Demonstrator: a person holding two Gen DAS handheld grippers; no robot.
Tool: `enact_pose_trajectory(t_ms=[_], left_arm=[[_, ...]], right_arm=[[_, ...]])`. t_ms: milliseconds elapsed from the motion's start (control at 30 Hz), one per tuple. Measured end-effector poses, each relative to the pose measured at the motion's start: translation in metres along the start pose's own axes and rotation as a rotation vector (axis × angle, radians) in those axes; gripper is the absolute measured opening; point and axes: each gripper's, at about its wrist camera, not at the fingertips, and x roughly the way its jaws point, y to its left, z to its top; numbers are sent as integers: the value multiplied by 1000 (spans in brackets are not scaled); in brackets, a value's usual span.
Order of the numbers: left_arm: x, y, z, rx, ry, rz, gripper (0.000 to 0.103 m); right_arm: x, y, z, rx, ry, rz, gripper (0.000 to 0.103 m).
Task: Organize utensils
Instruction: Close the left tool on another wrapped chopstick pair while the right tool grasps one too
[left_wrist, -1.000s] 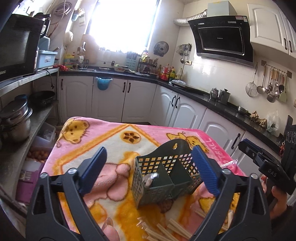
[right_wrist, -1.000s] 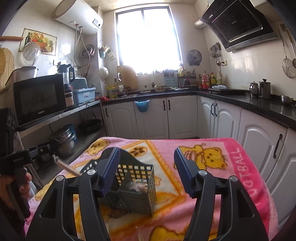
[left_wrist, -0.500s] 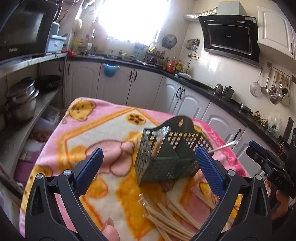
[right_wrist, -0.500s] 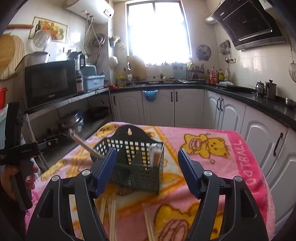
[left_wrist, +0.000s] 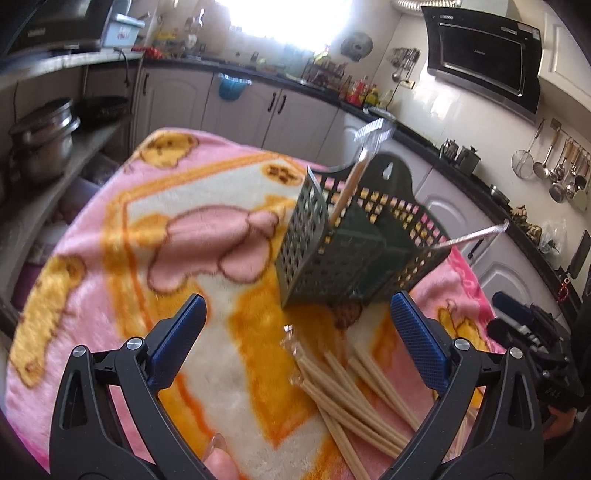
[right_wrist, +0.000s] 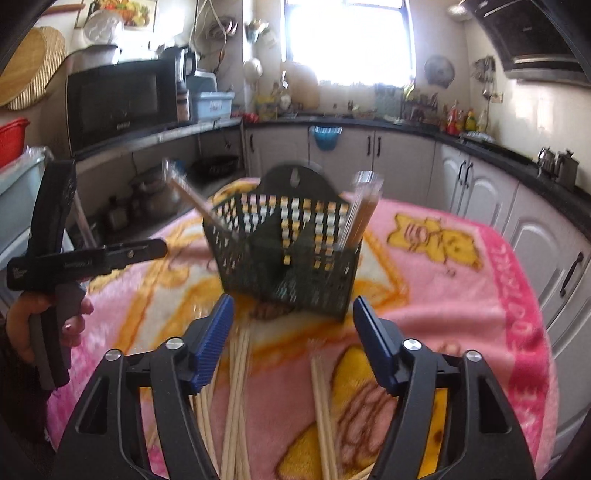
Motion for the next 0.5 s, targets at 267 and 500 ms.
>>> enact_pose_trajectory(t_ms=[267,500], left_arm=[[27,12,-17,-65,115,-40,76],[54,15,-30,-112,223,-88,60]], right_arm=[[36,-1,-19,-15,174,10,46],[71,-6,-26,-11,296,-8,40]])
